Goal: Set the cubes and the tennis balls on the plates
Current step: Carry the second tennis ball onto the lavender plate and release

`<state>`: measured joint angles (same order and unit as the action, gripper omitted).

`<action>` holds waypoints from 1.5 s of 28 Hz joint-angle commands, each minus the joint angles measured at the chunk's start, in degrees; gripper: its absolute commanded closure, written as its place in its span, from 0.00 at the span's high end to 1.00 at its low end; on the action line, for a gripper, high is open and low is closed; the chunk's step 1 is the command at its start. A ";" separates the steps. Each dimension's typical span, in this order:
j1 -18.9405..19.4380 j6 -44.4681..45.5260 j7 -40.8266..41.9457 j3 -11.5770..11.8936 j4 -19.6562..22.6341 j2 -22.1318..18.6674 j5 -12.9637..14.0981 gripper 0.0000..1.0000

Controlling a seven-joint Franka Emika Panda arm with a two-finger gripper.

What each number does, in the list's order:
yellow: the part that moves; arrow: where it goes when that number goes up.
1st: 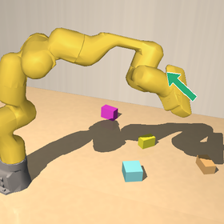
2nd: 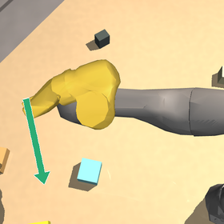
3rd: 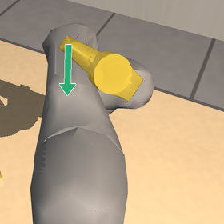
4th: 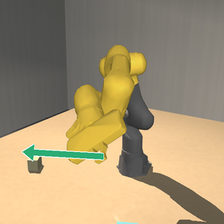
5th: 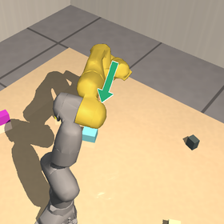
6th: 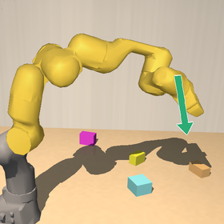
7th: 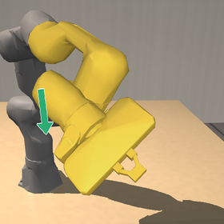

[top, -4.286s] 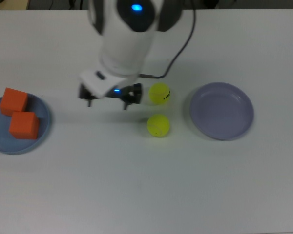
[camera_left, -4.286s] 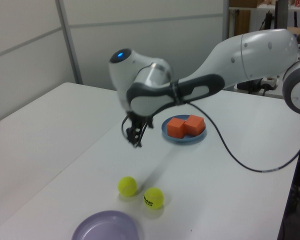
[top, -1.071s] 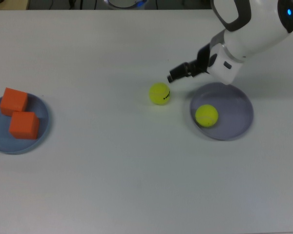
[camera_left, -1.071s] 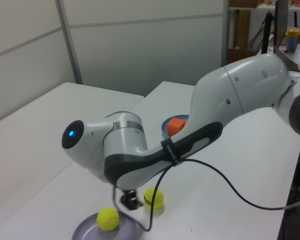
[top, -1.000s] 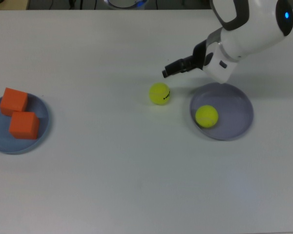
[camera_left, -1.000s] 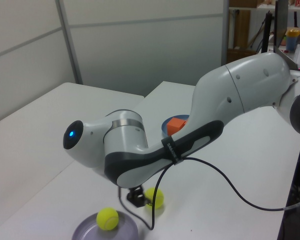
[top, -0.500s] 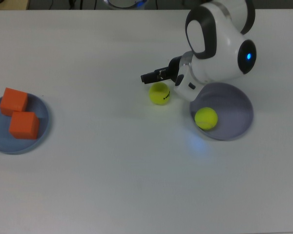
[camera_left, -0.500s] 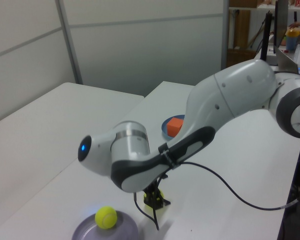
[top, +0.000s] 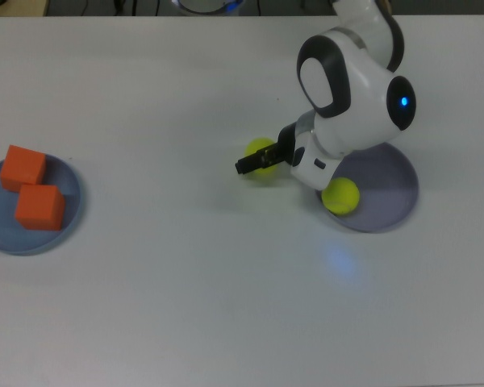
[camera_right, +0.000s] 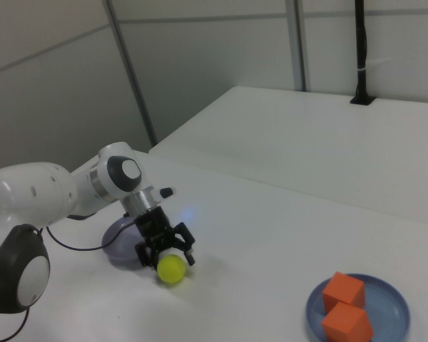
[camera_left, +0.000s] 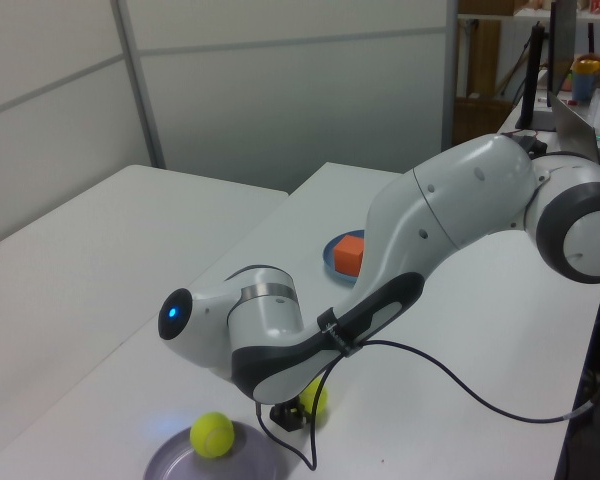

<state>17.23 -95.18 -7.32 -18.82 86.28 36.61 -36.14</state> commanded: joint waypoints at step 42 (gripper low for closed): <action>5.35 -4.14 -8.94 -7.99 -2.87 -2.86 -1.30 1.00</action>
<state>22.64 -98.28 -14.05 -27.24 82.24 34.34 -37.60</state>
